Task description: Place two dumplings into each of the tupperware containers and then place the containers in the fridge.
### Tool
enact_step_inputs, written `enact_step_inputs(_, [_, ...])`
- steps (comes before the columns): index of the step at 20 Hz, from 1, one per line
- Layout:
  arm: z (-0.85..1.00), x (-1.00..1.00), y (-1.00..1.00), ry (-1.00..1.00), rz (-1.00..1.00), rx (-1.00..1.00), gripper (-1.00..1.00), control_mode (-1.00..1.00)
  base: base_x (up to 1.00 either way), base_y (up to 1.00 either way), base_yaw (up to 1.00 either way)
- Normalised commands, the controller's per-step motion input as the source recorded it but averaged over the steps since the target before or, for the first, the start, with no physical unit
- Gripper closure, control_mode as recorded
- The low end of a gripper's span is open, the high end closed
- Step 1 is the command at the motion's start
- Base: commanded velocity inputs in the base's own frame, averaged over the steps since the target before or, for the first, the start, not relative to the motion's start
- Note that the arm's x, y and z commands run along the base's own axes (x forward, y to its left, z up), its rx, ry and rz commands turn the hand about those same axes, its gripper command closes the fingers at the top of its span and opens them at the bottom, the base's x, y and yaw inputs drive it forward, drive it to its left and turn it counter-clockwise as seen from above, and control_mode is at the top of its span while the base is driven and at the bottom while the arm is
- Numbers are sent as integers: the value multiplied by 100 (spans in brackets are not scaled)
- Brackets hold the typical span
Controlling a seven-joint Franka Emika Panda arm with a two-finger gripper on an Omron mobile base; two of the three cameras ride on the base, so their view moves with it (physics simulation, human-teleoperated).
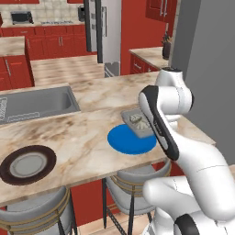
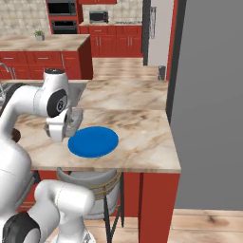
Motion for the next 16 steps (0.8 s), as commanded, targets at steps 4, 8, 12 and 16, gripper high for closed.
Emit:
enact_step_inputs(4, [34, -43, 0, 0, 0, 0, 100, -100, 0, 0, 0])
enact_step_inputs(8, [37, -11, 0, 0, 0, 0, 100, -100, 0, 0, 0])
enact_step_inputs(12, [19, -31, 0, -6, 0, 0, 100, -100, 0, 0, 0])
enact_step_inputs(16, [9, -47, -2, 0, 0, 0, 100, -100, 0, 0, 0])
